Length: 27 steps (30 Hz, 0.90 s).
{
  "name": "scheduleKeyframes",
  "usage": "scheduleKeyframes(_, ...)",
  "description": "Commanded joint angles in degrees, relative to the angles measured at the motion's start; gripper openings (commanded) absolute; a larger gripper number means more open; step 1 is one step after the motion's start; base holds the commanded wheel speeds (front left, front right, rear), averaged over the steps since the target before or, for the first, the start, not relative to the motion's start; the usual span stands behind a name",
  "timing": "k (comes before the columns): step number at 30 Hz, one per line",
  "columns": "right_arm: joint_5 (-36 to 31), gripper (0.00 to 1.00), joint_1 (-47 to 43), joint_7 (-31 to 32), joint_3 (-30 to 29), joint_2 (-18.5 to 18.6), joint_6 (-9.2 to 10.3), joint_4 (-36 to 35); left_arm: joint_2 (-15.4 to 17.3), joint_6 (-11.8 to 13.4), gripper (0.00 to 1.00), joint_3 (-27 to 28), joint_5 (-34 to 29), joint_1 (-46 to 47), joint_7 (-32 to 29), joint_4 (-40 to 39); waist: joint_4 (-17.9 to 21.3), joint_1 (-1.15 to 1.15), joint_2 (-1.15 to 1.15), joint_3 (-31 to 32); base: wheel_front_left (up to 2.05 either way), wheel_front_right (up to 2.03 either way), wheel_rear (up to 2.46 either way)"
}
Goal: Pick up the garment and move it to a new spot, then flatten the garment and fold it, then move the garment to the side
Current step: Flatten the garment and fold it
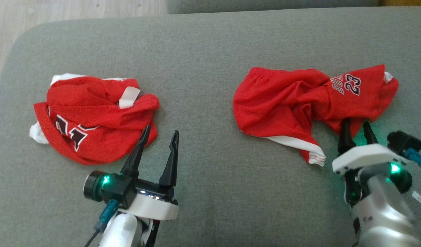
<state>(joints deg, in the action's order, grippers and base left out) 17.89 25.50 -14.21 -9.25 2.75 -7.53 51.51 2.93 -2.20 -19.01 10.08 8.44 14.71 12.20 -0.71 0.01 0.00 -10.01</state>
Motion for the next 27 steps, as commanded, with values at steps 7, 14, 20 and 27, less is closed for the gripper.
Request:
scheduleKeyframes(7, -7.65, 0.00, 5.64, -0.78, -4.71, 0.12, 0.04, -1.88, -0.05, -0.08, 1.00, 1.36, 0.25, 2.27, 0.29, -1.45, -0.99, -0.01, 0.00, -0.39, 0.00, 0.00, 0.00)
scheduleKeyframes(14, -21.03, 0.00, 8.43, -0.77, -15.30, 0.12, 0.04, -7.66, -0.05, 0.41, 1.00, 1.21, 0.72, 1.90, 0.29, -1.63, -0.61, -0.01, 0.00, 1.06, 0.00, 0.00, 0.00)
scheduleKeyframes(20, -33.09, 0.00, 14.14, 2.87, -24.28, 0.43, 0.04, -13.49, -0.05, 0.80, 1.00, 0.79, 1.03, 2.09, 0.29, -1.86, -0.63, -0.01, 0.00, 1.07, 0.00, 0.00, 0.00)
scheduleKeyframes(27, -42.43, 1.00, 19.41, 7.25, -29.24, 2.21, 0.04, -12.78, -0.05, 0.64, 1.00, 0.71, 1.16, 2.76, 0.29, -2.02, -1.38, -0.01, 0.00, 0.45, 0.00, 0.00, 0.00)
